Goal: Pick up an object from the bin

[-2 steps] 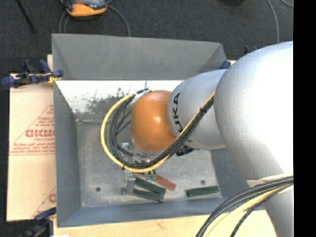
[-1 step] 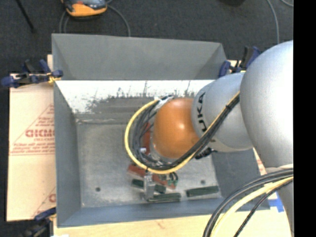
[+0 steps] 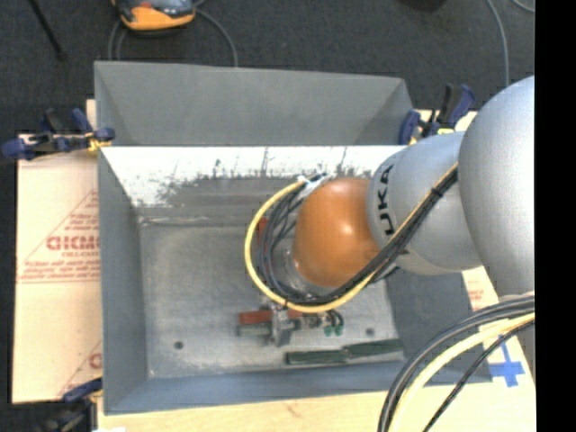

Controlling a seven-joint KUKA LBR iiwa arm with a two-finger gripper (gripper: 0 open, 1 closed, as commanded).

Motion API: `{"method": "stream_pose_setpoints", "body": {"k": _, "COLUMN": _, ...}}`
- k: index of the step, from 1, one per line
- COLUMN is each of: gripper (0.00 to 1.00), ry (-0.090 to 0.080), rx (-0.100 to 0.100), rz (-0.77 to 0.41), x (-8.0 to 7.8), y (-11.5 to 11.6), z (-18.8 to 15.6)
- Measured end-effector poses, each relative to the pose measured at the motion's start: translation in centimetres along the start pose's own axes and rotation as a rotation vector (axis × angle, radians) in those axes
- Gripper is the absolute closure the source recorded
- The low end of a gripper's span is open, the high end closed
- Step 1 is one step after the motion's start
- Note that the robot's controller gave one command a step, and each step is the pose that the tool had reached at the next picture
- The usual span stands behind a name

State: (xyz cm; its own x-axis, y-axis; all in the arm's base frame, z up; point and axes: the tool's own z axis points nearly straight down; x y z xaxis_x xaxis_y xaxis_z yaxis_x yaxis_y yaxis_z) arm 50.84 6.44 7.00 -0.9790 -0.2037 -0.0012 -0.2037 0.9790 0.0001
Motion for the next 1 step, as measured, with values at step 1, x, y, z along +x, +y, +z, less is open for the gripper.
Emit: {"method": "stream_pose_setpoints", "body": {"k": 1, "gripper": 1.0, "ry": 0.0, "rx": 0.0, "rz": 0.0, "x": 0.0, "y": 0.02, "z": 0.0}}
